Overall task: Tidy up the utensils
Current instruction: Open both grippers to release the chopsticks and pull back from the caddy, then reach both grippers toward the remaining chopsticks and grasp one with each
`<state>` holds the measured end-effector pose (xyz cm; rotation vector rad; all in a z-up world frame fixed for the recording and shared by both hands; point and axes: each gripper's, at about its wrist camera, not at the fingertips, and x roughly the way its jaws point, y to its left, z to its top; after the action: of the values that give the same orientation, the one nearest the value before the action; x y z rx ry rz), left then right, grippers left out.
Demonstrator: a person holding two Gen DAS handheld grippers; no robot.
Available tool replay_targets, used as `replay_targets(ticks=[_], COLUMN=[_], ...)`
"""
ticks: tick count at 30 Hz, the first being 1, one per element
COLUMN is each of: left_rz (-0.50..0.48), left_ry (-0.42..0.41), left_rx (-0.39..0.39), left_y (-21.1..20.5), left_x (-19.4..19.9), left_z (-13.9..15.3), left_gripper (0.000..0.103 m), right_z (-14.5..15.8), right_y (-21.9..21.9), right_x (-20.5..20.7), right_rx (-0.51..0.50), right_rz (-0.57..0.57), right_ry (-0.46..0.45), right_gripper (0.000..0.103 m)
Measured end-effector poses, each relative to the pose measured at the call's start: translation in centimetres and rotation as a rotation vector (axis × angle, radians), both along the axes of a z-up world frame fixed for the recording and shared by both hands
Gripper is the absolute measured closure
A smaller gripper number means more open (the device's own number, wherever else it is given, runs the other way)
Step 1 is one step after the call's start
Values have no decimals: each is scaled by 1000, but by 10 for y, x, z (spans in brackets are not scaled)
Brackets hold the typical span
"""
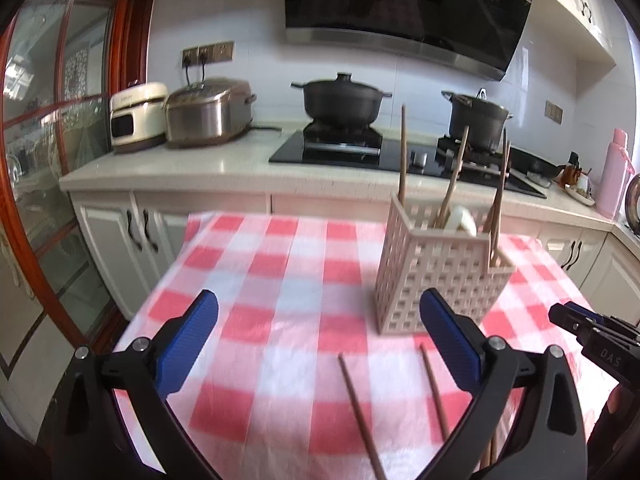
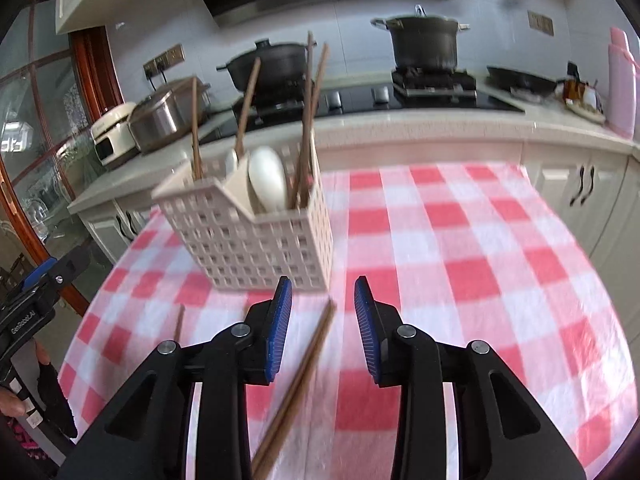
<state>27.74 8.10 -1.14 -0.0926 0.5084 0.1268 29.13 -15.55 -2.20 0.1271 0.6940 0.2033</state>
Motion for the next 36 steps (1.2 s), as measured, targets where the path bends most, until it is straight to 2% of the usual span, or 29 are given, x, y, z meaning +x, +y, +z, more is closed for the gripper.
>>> replay_targets(ticks=[6,14,18,29,36], left_rz=[24,29,29,35,31], left_ry=[3,48,69,63,60], left_rx=[-4,-14,-25,8,-1], left_y=[2,4,6,9,12], left_x=[-20,-24,-25,-34,-35], left_z=[-23,-44,-52,-57,-58], left_gripper=[5,5,5,5,5], right_z=[-30,-54,-59,-68,-72], right_y=[-3,6,13,27,32], right_x=[-10,-17,-16,-11,-7], right_rx=[-4,-23,-35,-45,-78], right_rz=[-31,-42,-36,-40,-64], right_ry=[60,110,131,183,202], right_gripper=[70,70,70,70,70])
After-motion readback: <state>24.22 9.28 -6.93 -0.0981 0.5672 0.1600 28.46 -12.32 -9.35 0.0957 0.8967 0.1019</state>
